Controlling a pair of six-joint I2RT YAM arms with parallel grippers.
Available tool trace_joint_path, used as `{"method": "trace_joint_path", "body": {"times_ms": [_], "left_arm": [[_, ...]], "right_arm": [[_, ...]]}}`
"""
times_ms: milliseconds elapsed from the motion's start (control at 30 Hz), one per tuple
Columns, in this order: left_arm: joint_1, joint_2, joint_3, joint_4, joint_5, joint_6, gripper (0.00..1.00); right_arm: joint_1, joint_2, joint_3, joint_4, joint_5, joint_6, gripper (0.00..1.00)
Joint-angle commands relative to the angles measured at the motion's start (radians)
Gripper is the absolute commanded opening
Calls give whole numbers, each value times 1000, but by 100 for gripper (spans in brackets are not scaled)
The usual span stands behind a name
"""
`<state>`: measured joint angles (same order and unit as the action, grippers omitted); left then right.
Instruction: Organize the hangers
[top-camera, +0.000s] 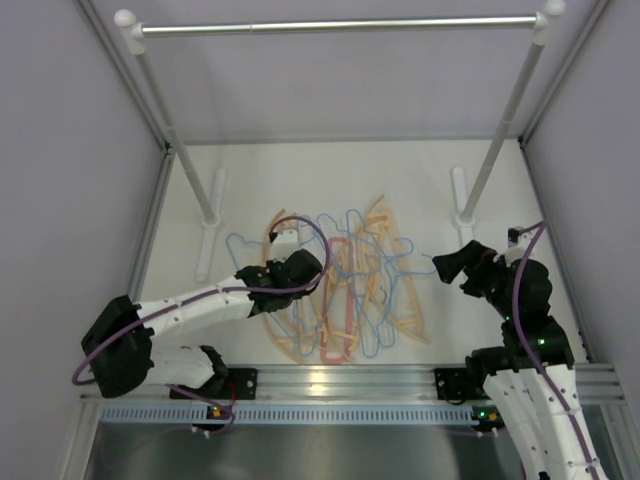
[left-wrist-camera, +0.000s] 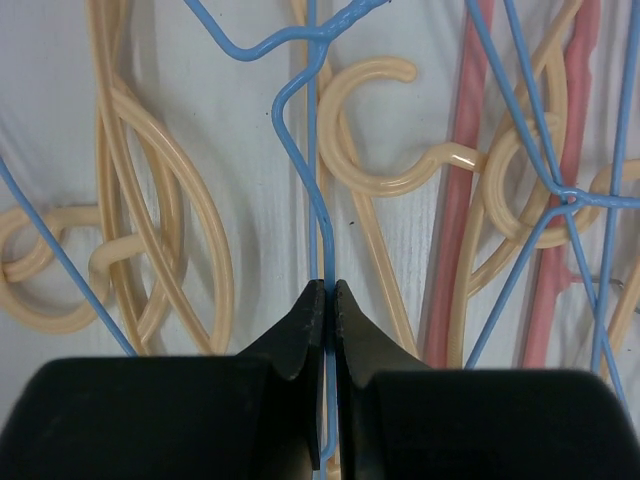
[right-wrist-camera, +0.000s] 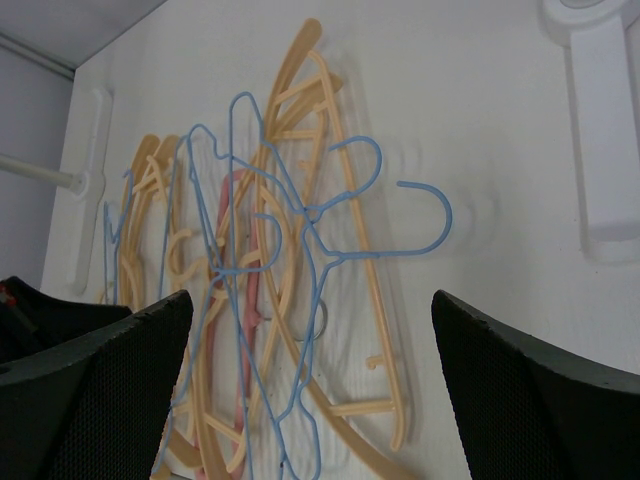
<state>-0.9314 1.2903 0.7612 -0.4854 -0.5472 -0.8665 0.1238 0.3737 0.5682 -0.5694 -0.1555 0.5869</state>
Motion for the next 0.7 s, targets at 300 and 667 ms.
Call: {"method": "trace_joint_path", "body": {"times_ms": [300,667], "left_arm": [[-3,-187,125,-127,41,35,0],[-4,-264,292,-156,173,99,0]], "right_arm": [[-9,-2,15,23,-12,2,99],[-10,14,50,22,-24,-6,100]]}}
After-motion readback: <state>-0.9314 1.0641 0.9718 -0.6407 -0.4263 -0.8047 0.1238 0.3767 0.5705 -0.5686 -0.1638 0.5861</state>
